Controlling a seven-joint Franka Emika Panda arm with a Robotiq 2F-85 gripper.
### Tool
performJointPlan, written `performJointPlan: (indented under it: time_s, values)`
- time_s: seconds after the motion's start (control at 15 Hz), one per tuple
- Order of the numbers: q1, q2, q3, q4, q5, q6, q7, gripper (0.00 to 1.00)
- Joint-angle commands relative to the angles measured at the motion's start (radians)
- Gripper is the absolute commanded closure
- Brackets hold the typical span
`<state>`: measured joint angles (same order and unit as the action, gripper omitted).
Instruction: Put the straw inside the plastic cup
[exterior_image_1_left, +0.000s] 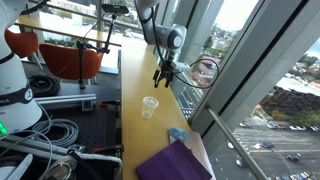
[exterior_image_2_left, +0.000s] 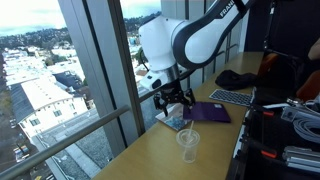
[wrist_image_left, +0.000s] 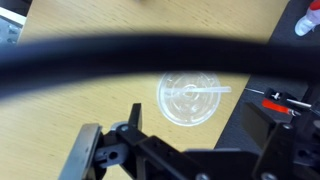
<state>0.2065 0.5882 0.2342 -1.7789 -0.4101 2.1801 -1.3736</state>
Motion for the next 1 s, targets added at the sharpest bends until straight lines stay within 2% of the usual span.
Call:
performJointPlan:
  time_s: [0.0,0.07,0.13,0.93]
  values:
    - [0.030,0.015,-0.013,0.071,0.005,-0.048,0.011,0.00]
    - [0.036,0.014,-0.016,0.079,0.005,-0.062,0.023,0.00]
    - [0.019,0.001,-0.009,0.038,0.008,-0.021,0.004,0.00]
    - [0.025,0.002,-0.009,0.053,0.008,-0.040,0.012,0.00]
